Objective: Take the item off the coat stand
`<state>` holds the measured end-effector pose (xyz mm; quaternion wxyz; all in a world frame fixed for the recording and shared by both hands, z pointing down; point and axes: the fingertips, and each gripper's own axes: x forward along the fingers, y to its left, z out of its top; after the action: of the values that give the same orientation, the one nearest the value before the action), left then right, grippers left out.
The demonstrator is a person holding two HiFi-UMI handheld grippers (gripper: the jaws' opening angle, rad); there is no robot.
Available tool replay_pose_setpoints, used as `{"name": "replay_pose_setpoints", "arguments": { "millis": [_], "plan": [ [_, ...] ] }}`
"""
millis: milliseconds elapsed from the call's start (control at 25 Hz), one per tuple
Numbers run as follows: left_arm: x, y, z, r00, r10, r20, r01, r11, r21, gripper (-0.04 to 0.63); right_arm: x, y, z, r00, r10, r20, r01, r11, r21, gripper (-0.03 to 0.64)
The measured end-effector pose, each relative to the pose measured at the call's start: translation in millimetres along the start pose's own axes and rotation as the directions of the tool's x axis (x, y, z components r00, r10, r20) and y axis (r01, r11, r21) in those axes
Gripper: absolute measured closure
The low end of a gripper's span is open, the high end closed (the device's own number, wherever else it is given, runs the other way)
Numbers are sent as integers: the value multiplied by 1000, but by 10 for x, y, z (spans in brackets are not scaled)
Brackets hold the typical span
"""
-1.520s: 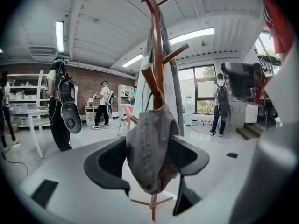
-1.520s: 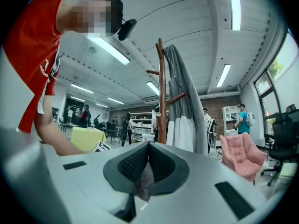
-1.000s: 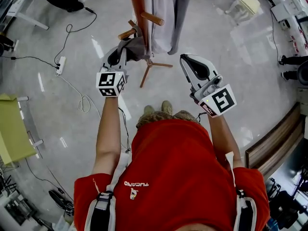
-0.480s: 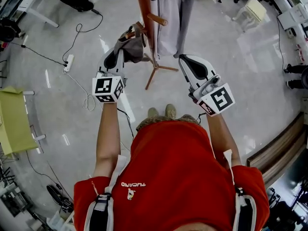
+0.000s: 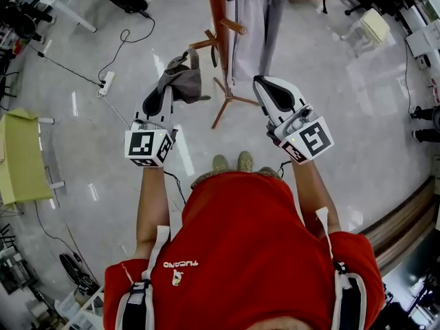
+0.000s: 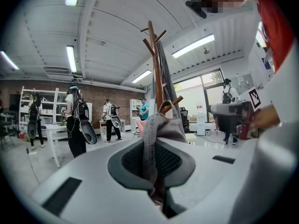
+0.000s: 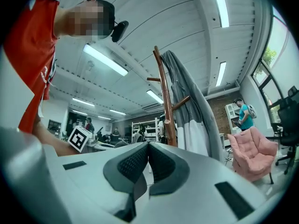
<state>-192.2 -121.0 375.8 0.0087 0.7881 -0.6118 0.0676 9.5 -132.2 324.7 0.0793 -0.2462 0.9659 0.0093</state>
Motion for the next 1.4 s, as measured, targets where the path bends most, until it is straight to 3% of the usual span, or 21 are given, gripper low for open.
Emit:
{"name": "replay_pose_setpoints", "arguments": {
  "millis": [320, 680, 1400],
  "plan": [
    [-242, -261, 258, 998, -48, 35, 50, 995, -83, 572, 23, 152, -4, 999, 34, 2, -34, 999, -4, 594],
    [-324, -384, 353, 998, -55, 41, 57, 997, -43, 572, -105, 228, 17, 999, 31, -13, -31, 999, -36, 594],
    [-388, -332, 331, 999, -33, 42, 35, 999, -37, 572, -121, 233, 26, 999, 36, -10, -36, 998, -42, 594]
  ]
}}
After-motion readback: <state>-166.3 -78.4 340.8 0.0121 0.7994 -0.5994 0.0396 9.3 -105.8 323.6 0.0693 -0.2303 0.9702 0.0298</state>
